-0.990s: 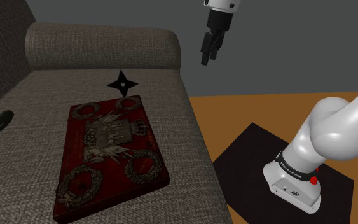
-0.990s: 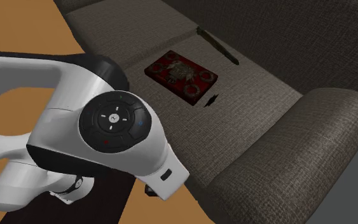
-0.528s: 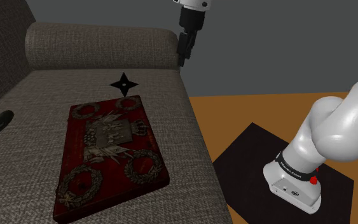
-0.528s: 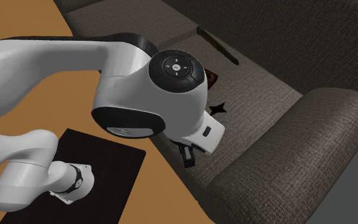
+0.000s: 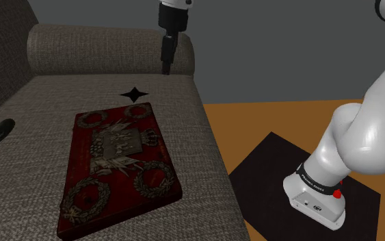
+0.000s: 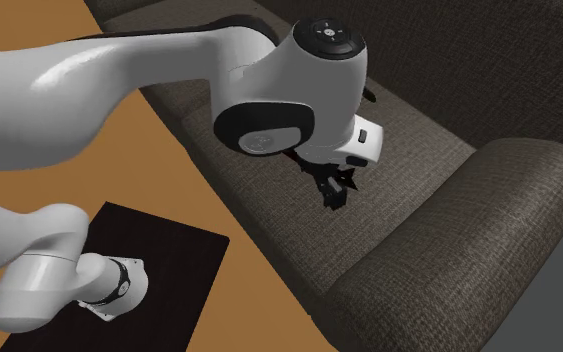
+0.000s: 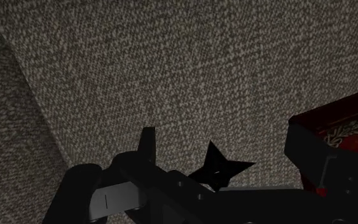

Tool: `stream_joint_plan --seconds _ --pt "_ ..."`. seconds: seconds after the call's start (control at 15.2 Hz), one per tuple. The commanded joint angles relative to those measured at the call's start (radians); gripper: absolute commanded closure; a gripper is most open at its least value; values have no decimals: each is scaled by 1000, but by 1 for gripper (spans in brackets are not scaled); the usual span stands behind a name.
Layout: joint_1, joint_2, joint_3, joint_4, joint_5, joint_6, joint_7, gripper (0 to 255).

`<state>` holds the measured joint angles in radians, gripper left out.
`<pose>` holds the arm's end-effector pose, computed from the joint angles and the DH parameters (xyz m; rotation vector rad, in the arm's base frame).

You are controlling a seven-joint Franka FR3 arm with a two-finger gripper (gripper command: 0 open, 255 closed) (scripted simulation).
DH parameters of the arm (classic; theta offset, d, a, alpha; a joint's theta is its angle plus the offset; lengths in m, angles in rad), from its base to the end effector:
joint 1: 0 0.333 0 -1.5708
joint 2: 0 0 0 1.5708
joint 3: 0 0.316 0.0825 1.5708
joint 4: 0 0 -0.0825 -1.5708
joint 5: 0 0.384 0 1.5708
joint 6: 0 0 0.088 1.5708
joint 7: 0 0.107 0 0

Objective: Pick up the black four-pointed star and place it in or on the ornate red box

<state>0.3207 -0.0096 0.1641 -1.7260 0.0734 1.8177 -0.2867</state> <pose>0.5012 0.2712 0.5783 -2.8416 -1.1304 -0.1434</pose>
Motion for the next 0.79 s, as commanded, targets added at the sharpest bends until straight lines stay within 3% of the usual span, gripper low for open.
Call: stream_joint_plan --seconds 0.0,0.4,0.73 --pt "21 45 21 55 -16 0 -21 0" --pt "94 183 84 232 -79 -12 -74 0" --pt "100 195 87 195 -84 38 -76 0"
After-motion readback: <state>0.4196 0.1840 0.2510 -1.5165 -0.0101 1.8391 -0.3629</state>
